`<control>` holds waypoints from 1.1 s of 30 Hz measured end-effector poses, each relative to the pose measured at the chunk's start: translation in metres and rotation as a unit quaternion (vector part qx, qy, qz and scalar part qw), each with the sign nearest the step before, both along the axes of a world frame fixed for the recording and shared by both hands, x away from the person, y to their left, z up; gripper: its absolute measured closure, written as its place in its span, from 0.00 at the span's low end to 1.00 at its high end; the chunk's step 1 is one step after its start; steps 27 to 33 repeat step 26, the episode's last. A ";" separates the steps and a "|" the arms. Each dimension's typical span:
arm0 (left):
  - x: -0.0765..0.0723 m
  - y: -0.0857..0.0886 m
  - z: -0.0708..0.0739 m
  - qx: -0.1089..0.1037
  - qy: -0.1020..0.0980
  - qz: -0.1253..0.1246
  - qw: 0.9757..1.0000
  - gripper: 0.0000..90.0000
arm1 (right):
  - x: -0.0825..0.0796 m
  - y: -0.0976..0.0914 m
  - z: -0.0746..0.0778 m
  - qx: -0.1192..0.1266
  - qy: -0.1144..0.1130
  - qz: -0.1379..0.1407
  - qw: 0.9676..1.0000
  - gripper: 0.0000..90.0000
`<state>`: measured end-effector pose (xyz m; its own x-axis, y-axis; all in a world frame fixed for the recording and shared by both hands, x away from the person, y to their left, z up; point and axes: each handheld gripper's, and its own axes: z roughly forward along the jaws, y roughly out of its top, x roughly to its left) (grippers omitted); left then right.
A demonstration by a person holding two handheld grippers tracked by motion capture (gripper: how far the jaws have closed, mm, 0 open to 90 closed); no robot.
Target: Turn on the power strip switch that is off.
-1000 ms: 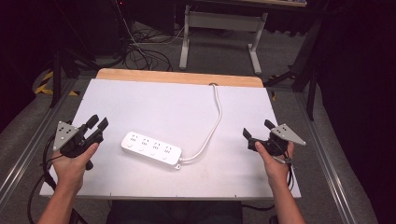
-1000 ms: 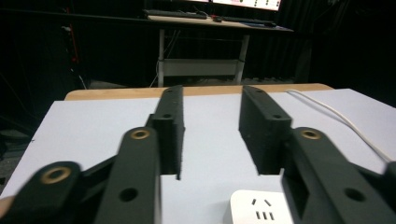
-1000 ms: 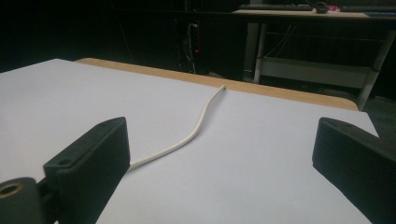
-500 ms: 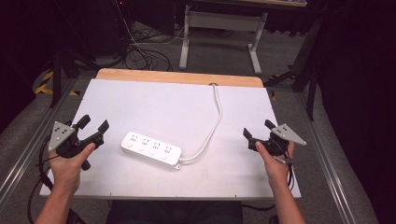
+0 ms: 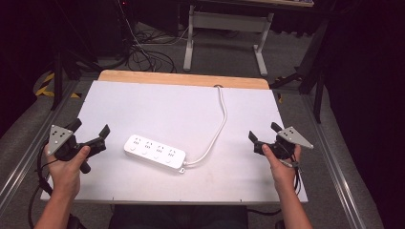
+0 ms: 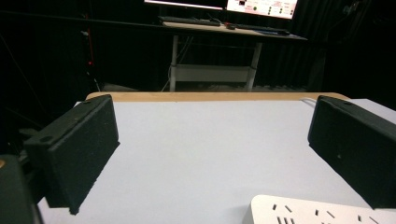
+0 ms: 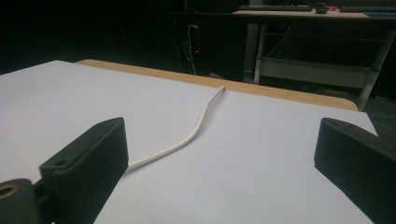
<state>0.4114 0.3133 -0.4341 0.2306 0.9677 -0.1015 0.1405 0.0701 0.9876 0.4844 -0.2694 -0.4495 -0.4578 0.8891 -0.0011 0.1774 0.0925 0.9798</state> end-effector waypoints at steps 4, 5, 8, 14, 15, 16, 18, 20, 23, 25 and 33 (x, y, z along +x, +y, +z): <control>0.000 0.000 0.000 0.001 -0.002 0.000 1.000 0.01 | 0.000 0.000 0.000 0.000 -0.001 0.002 1.000 0.03; 0.000 0.001 -0.001 0.001 -0.001 0.000 1.000 0.01 | 0.000 0.000 0.000 0.000 -0.002 0.002 1.000 0.03; -0.001 0.002 -0.001 0.001 -0.001 0.000 1.000 0.01 | 0.000 -0.001 0.000 0.002 -0.002 0.001 1.000 0.03; -0.002 0.004 0.000 -0.001 -0.005 0.000 1.000 0.01 | 0.000 -0.001 0.001 0.004 -0.003 0.000 1.000 0.03; -0.002 0.004 0.000 -0.002 -0.005 0.000 1.000 0.01 | 0.000 -0.001 0.001 0.004 -0.003 0.001 1.000 0.03; -0.003 0.005 0.000 -0.003 -0.007 0.000 1.000 0.01 | 0.000 -0.001 0.001 0.003 -0.003 0.001 1.000 0.03; -0.003 0.006 0.000 -0.008 -0.009 0.001 1.000 0.01 | 0.000 -0.002 0.001 0.003 -0.005 0.002 1.000 0.03; -0.004 0.008 0.000 -0.008 -0.012 0.001 1.000 0.01 | 0.000 -0.002 0.001 0.003 -0.007 0.002 1.000 0.03; -0.006 0.010 0.000 -0.009 -0.017 0.003 1.000 0.00 | 0.000 -0.002 0.001 0.004 -0.006 0.002 1.000 0.03; -0.007 0.012 0.000 -0.009 -0.021 0.001 1.000 0.01 | 0.001 -0.001 0.001 0.003 -0.007 0.005 1.000 0.03; -0.007 0.013 0.000 -0.009 -0.022 0.000 1.000 0.01 | 0.001 -0.001 0.001 0.003 -0.007 0.005 1.000 0.03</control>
